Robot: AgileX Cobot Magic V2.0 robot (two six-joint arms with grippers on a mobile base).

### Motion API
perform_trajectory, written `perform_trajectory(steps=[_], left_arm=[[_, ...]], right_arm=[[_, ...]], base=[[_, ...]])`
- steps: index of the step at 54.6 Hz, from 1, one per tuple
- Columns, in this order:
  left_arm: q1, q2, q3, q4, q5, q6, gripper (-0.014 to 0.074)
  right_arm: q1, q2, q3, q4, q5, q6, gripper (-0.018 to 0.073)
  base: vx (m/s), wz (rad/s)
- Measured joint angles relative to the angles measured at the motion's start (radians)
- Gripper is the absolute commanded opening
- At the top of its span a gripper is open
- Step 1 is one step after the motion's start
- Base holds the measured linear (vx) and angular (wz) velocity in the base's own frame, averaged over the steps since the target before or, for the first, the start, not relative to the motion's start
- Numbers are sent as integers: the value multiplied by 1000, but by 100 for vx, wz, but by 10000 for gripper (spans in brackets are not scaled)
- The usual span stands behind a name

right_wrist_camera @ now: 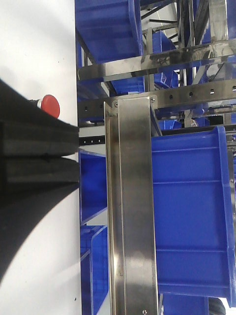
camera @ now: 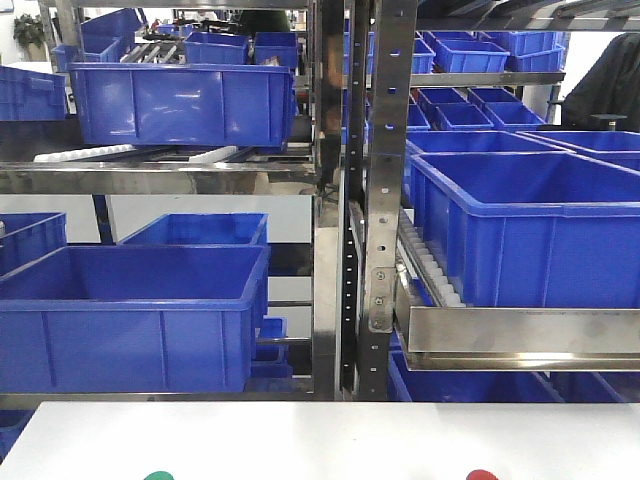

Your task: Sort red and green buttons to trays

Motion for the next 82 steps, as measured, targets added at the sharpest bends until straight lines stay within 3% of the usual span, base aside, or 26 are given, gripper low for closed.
perform_trajectory(steps=[21,36,45,52,61,69,75,82], left_arm=[[0,0,0,0,-32,0,-6],[0,0,0,0,-187,0,-6],[0,0,0,-22,-315,0,-6],[0,0,0,-48,-344,0,-6],[0,0,-68,-56,-302,0,-6],[0,12,-228,-45,-147,23,-6],[0,97,-336,-13,-32,48,-6],[0,203,-369,-4,0,53,-3]], right_arm=[[0,0,0,0,0,0,-9],[0,0,0,0,-15,0,-9],[0,0,0,0,-111,0,-9],[0,0,0,0,-152,0,-9],[0,0,-94,0,-72,0,-9],[0,62,-237,0,-16,0,-9],[0,154,-304,0,-14,0,-9],[0,272,-313,0,8,0,-5]], base=[[0,0],[0,0],[0,0],[0,0],[0,0],[0,0],[0,0],[0,0]])
